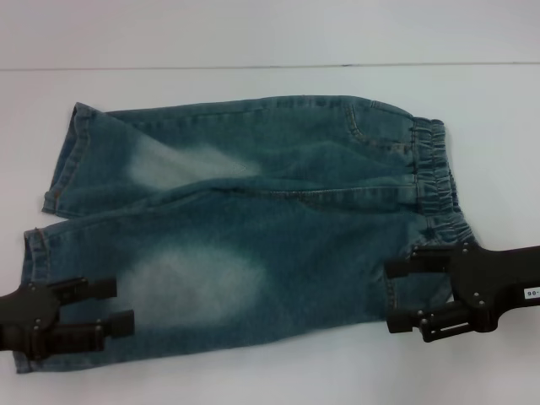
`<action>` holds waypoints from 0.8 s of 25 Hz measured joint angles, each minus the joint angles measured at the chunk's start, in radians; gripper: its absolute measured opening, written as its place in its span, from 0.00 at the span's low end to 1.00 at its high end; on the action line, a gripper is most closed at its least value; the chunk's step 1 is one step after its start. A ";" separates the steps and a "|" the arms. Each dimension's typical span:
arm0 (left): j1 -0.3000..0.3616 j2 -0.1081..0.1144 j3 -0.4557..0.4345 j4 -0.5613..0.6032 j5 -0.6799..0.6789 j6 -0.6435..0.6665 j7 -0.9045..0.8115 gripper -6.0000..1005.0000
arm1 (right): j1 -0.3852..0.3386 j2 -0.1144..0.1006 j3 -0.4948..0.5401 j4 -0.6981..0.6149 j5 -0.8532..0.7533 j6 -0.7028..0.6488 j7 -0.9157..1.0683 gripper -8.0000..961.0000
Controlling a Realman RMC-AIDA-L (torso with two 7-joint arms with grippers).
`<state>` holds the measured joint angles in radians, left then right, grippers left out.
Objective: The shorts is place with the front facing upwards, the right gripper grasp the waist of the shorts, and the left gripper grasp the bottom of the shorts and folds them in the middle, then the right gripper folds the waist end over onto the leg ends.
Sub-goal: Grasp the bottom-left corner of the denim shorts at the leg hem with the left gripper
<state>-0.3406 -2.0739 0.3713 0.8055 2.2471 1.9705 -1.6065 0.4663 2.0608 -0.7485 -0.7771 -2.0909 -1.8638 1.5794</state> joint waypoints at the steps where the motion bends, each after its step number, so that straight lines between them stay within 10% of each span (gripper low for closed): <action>1: 0.000 0.000 0.000 0.000 0.002 0.000 0.000 0.93 | 0.001 0.000 0.000 -0.001 0.000 -0.001 0.000 0.98; 20: 0.002 0.000 0.000 0.002 0.004 -0.004 -0.010 0.93 | 0.011 0.001 -0.012 -0.008 0.000 -0.002 0.017 0.97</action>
<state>-0.3390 -2.0743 0.3712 0.8080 2.2511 1.9665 -1.6163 0.4771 2.0616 -0.7608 -0.7849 -2.0908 -1.8654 1.5963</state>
